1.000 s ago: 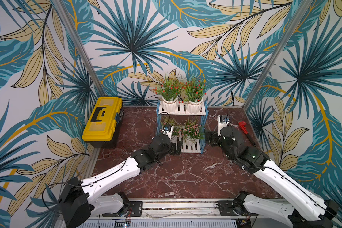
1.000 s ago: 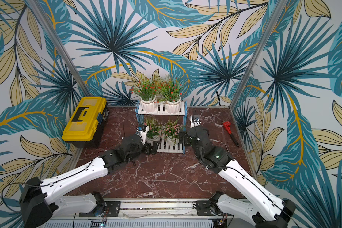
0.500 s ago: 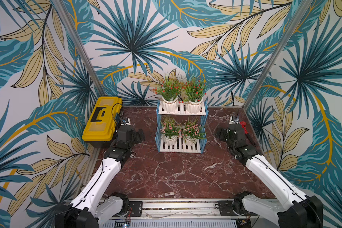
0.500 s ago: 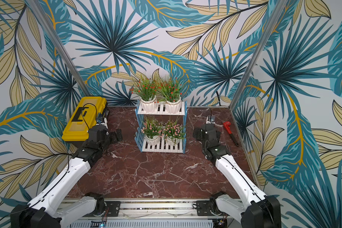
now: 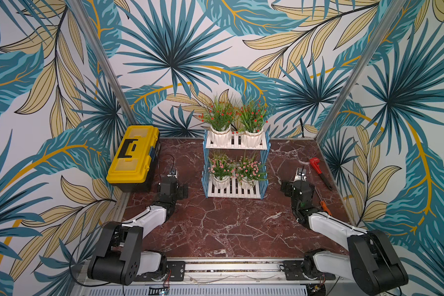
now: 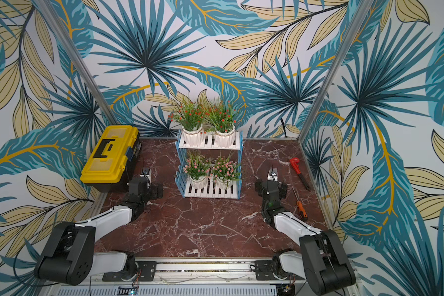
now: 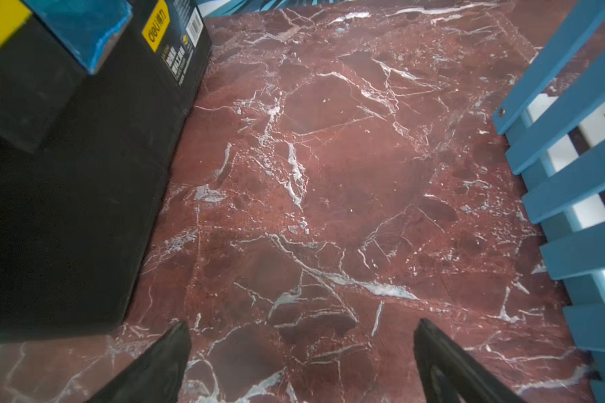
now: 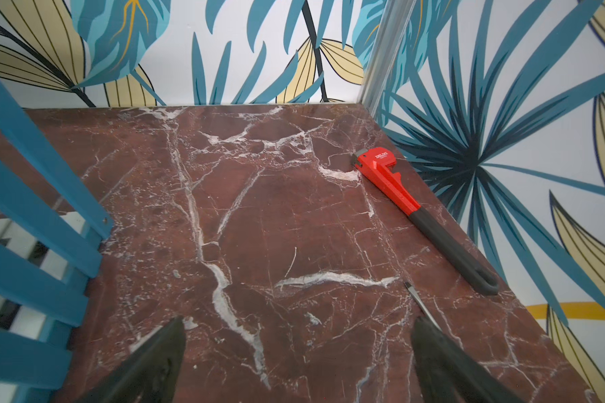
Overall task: Place the baby's breath potted plants on the rack by color
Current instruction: Reset both arms
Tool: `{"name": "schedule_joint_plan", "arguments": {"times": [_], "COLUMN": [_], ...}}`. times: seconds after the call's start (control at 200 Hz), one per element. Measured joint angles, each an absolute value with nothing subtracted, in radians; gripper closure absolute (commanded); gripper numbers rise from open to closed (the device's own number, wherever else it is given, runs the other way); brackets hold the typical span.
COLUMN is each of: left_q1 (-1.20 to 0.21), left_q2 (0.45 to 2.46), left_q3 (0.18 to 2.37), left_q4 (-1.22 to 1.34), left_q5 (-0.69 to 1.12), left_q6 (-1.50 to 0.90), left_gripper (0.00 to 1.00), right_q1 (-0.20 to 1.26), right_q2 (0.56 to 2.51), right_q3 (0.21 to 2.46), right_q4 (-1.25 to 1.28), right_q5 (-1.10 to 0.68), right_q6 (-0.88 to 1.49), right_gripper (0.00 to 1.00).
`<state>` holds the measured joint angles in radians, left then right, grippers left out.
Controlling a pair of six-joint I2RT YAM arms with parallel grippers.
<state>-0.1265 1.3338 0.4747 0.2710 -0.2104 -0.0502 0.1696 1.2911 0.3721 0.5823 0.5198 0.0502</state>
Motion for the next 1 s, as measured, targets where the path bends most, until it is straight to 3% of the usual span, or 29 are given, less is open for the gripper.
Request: {"name": "schedule_joint_plan", "arguments": {"times": [0.3, 0.511, 0.997], "left_q1": [-0.051, 0.028, 0.032], "left_q2": [1.454, 1.506, 1.514], "left_q3": [0.487, 0.439, 0.428], "left_q4": [0.54, 0.689, 0.761], "left_q5": [-0.105, -0.03, -0.01], "left_q6": [0.019, -0.009, -0.026], "left_gripper": [0.0, 0.01, 0.01], "right_q1": [0.086, 0.063, 0.062], "right_q2": [1.505, 1.504, 1.504], "right_q3": [0.369, 0.373, 0.387], "right_q4": [0.847, 0.862, 0.859], "right_q5": [0.404, 0.336, 0.32], "right_q6": [0.03, 0.031, 0.033], "right_gripper": [0.01, 0.0, 0.01]}}
